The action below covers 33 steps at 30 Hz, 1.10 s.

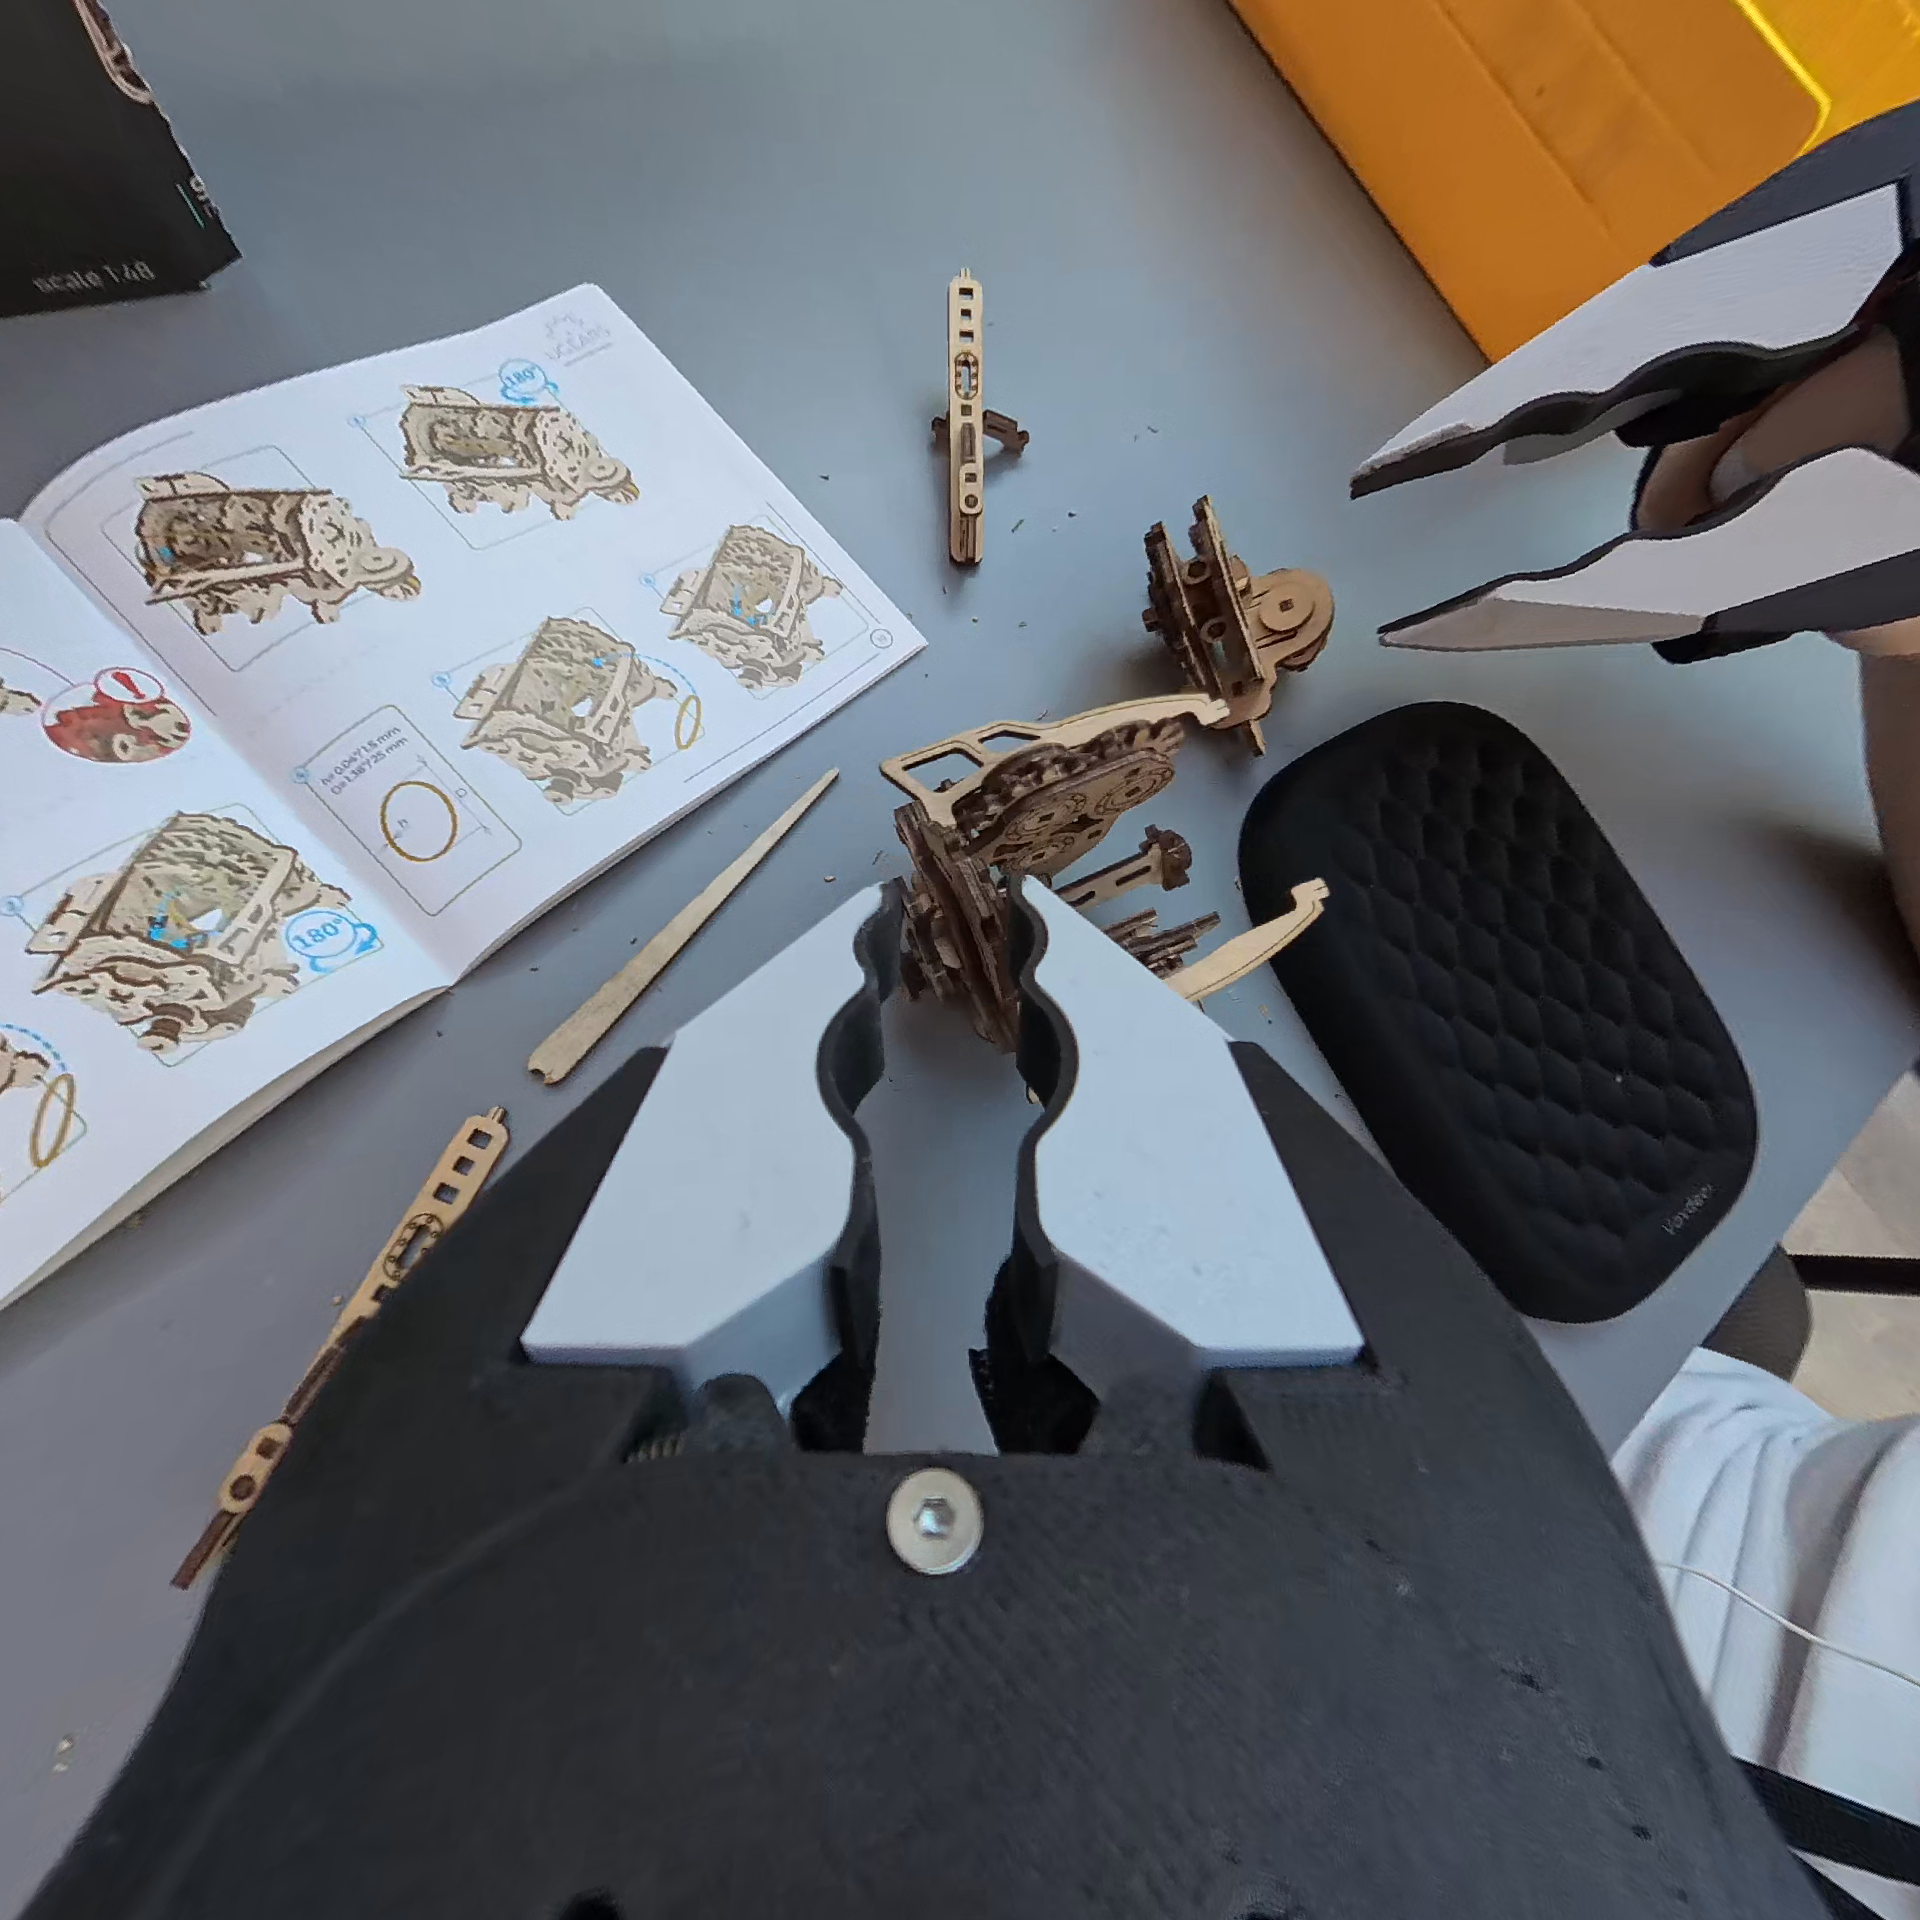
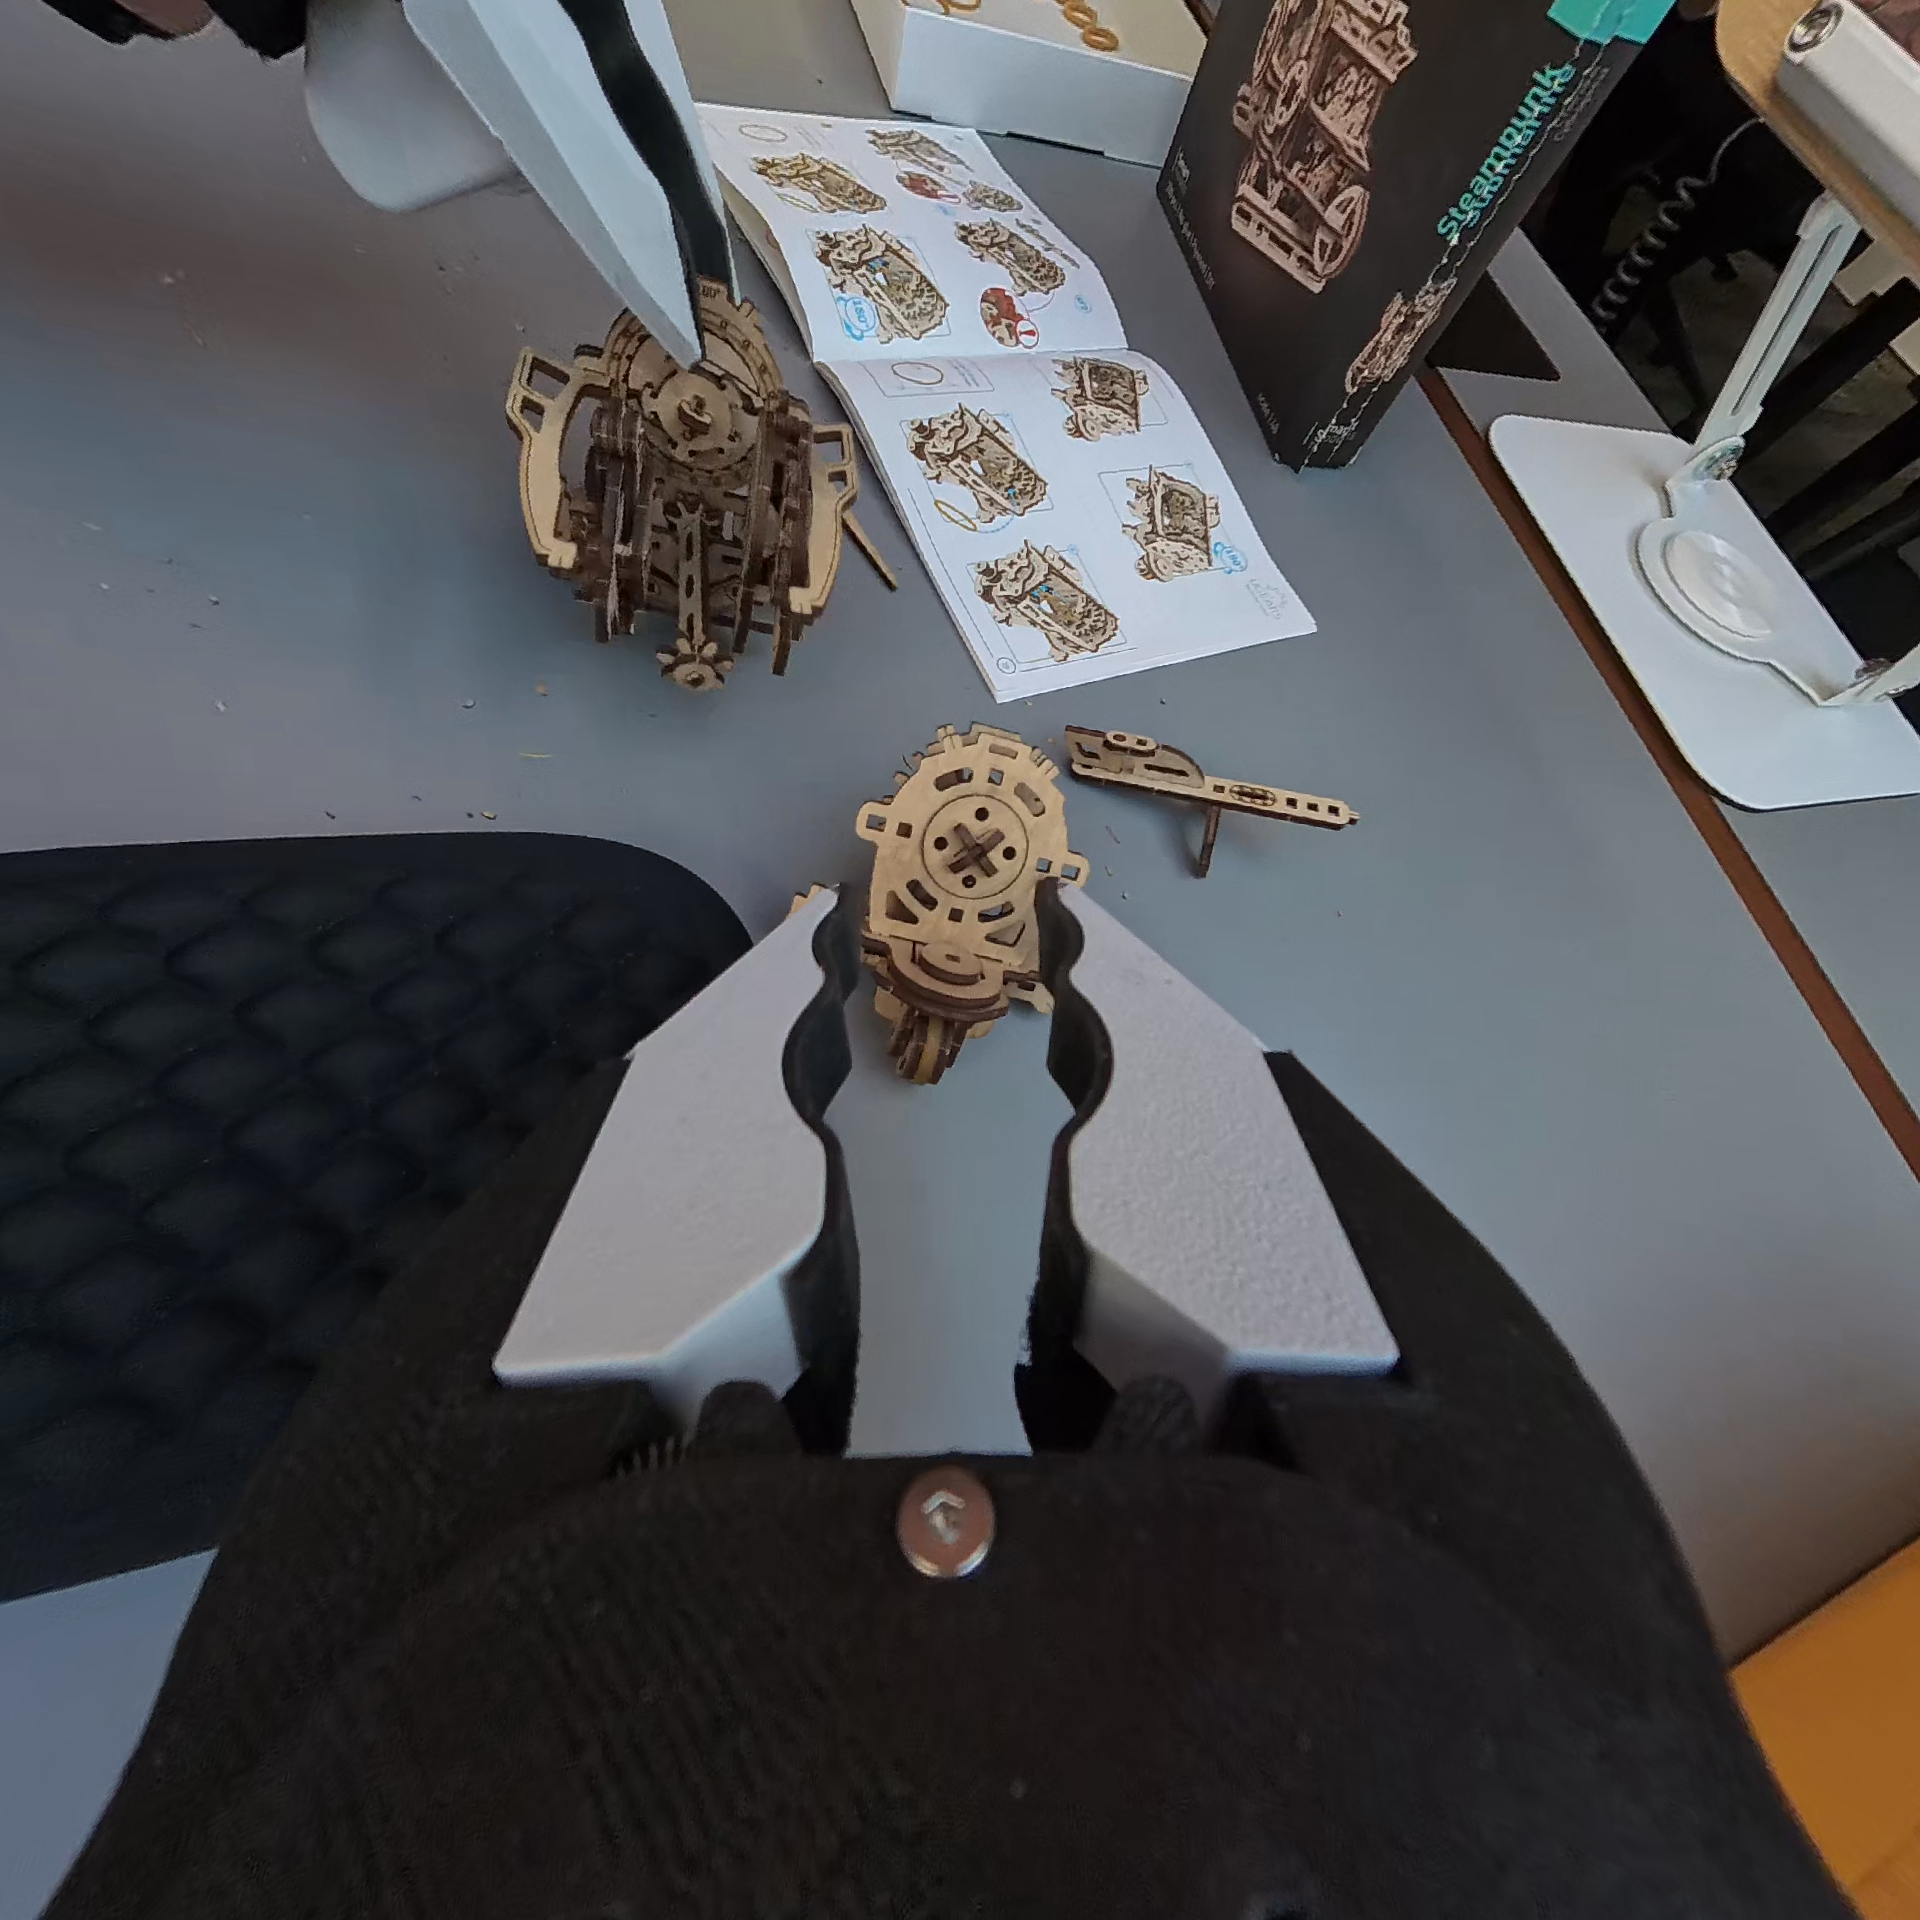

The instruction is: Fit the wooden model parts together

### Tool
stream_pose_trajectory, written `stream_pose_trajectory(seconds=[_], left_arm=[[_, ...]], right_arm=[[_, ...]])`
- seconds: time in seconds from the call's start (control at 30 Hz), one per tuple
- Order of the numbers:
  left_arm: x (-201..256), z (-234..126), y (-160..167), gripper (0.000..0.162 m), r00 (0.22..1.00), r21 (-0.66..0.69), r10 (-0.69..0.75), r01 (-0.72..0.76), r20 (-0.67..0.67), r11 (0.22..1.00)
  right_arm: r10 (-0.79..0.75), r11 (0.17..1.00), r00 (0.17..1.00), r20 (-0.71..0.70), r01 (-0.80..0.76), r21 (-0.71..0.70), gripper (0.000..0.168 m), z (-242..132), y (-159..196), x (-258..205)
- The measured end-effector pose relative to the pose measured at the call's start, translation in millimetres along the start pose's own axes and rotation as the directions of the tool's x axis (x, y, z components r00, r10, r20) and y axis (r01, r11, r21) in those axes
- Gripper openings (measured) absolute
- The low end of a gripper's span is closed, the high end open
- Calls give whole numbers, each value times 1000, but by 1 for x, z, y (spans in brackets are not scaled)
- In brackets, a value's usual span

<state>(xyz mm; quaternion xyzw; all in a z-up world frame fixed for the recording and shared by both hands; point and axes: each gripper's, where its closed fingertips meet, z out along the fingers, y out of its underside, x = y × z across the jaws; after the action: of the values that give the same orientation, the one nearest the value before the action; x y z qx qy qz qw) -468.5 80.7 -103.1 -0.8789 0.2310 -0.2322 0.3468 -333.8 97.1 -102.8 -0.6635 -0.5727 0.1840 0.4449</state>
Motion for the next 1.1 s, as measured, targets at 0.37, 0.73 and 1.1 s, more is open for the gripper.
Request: stream_pose_trajectory(seconds=[0.37, 0.73, 1.1], left_arm=[[-25, -9, 20, 17, 936, 38, -277, 292, -218, 956], [-18, -7, 42, 17, 805, -18, -417, 452, -421, 892], [-29, -8, 43, 25, 811, 9, -415, 459, -413, 888]], right_arm=[[4, 1000, 1000, 18, -4, -18, 34, 5, 6, -2], [36, 999, 998, 57, -35, -18, 33, 11, 12, -5], [51, 999, 997, 64, -51, -2, 33, 9, 12, -2]])
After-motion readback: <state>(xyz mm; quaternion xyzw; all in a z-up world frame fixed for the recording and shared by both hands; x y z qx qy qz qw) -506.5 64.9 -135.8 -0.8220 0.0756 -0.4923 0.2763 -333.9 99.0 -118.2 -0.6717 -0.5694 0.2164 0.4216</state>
